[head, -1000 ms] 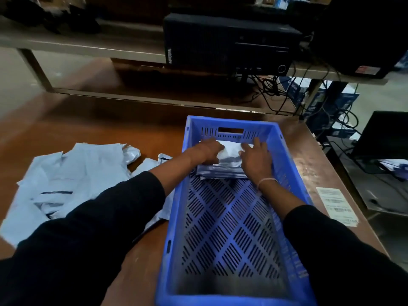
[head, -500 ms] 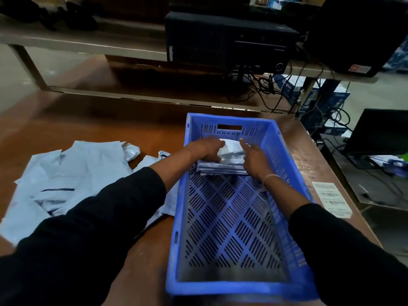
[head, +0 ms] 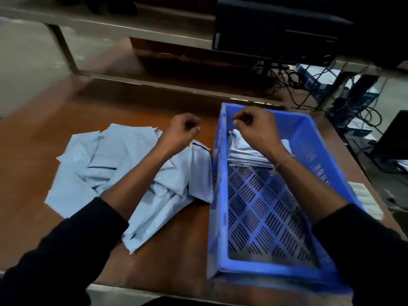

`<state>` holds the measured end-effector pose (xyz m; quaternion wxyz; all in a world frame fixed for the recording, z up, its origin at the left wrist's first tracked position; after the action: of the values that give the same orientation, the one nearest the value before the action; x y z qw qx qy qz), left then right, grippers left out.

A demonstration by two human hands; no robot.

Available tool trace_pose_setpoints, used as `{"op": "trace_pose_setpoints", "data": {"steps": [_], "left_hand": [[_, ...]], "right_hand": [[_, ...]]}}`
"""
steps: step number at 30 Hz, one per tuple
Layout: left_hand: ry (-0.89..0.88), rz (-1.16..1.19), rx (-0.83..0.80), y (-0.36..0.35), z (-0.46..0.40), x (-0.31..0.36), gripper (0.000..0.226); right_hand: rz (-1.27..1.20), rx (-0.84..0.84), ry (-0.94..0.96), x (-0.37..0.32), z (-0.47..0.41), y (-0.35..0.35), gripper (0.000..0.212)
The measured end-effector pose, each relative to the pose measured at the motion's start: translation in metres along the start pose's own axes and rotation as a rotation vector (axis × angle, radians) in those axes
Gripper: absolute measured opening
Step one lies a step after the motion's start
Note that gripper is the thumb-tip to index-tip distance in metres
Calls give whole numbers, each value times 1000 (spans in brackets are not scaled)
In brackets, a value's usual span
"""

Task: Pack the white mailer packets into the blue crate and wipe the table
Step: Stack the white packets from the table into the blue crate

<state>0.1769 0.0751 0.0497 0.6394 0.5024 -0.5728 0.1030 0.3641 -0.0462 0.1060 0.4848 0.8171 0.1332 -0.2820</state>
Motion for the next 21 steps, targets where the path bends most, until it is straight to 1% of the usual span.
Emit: {"op": "trace_pose_setpoints", "data": {"steps": [2,4,5,6,7,8,9,10,11,14,17,18,19,21], "left_hand": [[95,16,24,17,13,-24,22],[157,37,35,28,26,-43,20],[174,53,41,32,32,-50,18],[184,64,48,37,39,-55,17],[188,71,50,41,44,-58,17],[190,73,50,44,49,-60,17],[185,78,45,46,52,-63,17],[179,85,37,48,55,-65,18],[171,94,30,50,57,-67,19],[159,130,24,55,64,-63,15],[180,166,60,61,71,-64,12],[187,189,60,62,72,-65,11],[185,220,56,63,73,-68,10],[193,277,46,63,74,-73,11]], "right_hand": [[20,-138,24,-30,-7,-23,10],[160,-362,3,-50,-14,-55,10],[258,-498,-37,-56,-15,-73,14],[331,-635,-110,-58,-15,-92,23],[360,-764,-220,-57,-13,-109,26],[337,-863,-331,-53,-11,-125,25],[315,-918,-436,-51,-8,-138,23],[312,-952,-507,-49,-5,-149,19],[333,-978,-541,-48,-2,-157,22],[396,-1005,-541,-49,2,-175,30],[544,-914,-457,-47,-2,-178,65],[543,-878,-460,-47,-3,-177,68],[544,-863,-452,-48,-4,-176,65],[564,-851,-430,-53,-8,-169,47]]}}
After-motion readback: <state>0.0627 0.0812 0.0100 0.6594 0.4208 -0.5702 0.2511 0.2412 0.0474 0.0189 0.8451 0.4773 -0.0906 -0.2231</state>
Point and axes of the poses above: each hand's wrist, its own z-axis away from the middle knuckle, its own y-axis out of the back of the hand, x = y × z, the point moved 5 cm from there along -z, towards the middle knuckle, and after that the axes turned 7 degrees about -x, right-handed, at the moved point
